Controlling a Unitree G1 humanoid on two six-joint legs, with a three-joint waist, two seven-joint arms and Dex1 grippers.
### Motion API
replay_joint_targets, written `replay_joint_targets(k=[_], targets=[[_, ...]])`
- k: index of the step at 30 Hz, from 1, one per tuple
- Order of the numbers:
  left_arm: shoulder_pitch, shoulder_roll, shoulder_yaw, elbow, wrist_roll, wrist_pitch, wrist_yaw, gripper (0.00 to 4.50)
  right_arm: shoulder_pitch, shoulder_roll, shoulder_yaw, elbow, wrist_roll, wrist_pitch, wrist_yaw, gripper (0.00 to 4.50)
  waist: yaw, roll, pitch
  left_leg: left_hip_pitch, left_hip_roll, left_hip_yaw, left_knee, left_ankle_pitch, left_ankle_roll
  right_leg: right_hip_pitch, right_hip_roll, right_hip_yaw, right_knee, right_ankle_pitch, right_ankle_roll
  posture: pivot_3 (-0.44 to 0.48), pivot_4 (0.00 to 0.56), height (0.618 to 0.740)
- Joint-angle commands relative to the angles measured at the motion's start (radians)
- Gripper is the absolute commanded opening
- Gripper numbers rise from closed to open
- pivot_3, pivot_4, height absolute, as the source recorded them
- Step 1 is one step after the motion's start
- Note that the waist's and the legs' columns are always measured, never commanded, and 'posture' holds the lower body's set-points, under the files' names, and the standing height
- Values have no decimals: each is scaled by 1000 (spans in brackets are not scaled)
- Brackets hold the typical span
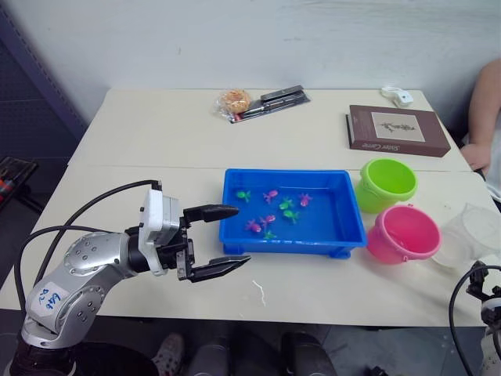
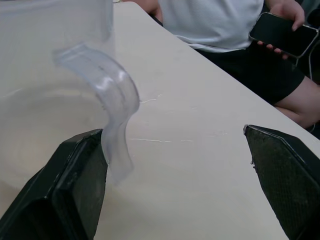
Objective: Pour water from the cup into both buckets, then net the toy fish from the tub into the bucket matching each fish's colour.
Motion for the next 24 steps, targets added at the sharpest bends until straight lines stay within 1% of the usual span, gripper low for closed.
replay_joint_targets(k=[1,5,12,13,15,22,24], targets=[[27,11,33,-79,-62,29,25,4472,-2,-23,-62,35,1,-49,-47,4500,0,0,0,0,0,0,0,0,0,0,-1,0,0,0,0,0,150,738],[24,19,33,-96,-83,51,41,4472,-33,-37,-59,93,6,-88,-51,4500,0,0,0,0,0,0,0,0,0,0,-1,0,-1,0,0,0,150,738],[-41,36,38,-45,-60,48,19,4472,-87,-34,-44,154,20,-125,-34,4500,-2,0,0,0,0,0,0,1,0,0,1,0,0,0,0,0,150,738],[-41,37,38,-45,-60,48,18,4498,-91,-31,-47,158,27,-138,-25,4235,-2,0,0,0,0,0,0,1,0,0,1,0,0,0,0,0,150,738],[-41,38,37,-47,-62,49,18,4500,-97,-28,-51,164,38,-159,-11,3558,-2,0,0,0,0,0,0,1,0,0,1,0,0,0,0,0,150,738],[-18,26,22,-72,-75,56,28,4500,-74,-11,-60,123,109,-174,62,49,0,0,0,0,0,-1,0,1,0,0,0,0,-1,0,0,0,150,738],[-17,21,16,-70,-71,54,29,4500,-67,-8,-62,114,119,-187,68,49,1,0,0,0,0,-1,0,1,0,0,0,0,-1,0,0,0,150,738]])
